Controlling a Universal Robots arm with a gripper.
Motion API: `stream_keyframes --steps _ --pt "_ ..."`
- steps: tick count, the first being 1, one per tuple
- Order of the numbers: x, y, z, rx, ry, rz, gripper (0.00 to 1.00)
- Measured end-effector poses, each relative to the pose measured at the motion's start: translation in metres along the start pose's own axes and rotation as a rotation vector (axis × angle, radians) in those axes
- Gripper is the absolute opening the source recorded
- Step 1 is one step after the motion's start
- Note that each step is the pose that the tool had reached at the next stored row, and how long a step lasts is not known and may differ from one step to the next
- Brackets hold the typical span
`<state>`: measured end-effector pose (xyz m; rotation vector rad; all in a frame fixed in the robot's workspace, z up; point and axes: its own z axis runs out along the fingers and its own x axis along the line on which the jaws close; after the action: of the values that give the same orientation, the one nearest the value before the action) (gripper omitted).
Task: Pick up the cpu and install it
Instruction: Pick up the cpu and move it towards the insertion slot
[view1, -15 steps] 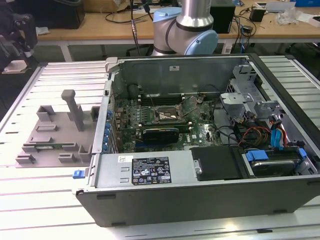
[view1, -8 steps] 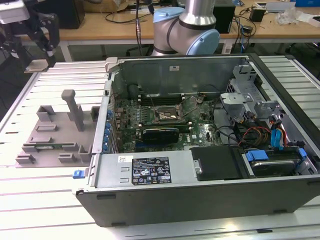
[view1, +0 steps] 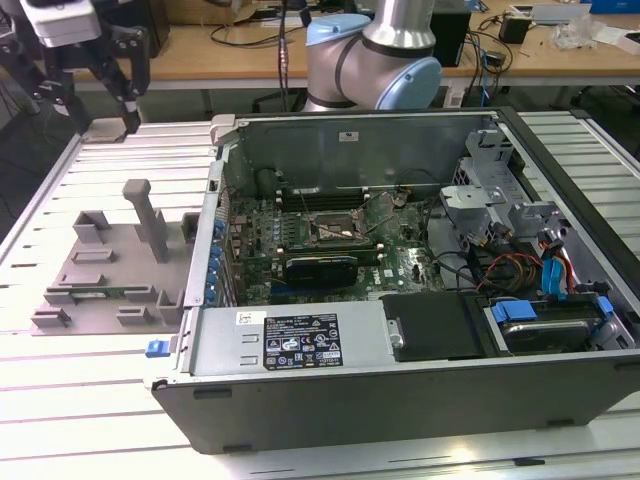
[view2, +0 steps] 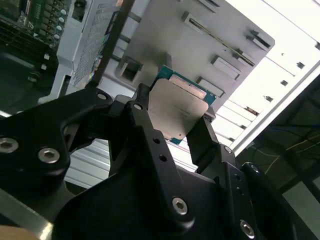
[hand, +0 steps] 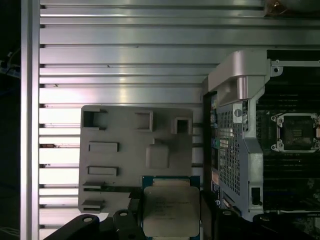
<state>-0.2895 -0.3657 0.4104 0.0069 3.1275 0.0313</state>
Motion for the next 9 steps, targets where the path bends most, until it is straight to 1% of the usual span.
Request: stream_keyframes --steps 5,8,9 --pt "-0.0118 0.0001 0.0001 0.0001 0.0 0.0 0.55" --pt "-0.0259 0.0001 0.0004 0.0 -0.0001 0.0 0.55" --pt "-0.0285 0.0001 0.0004 0.0 0.0 0.0 0.55"
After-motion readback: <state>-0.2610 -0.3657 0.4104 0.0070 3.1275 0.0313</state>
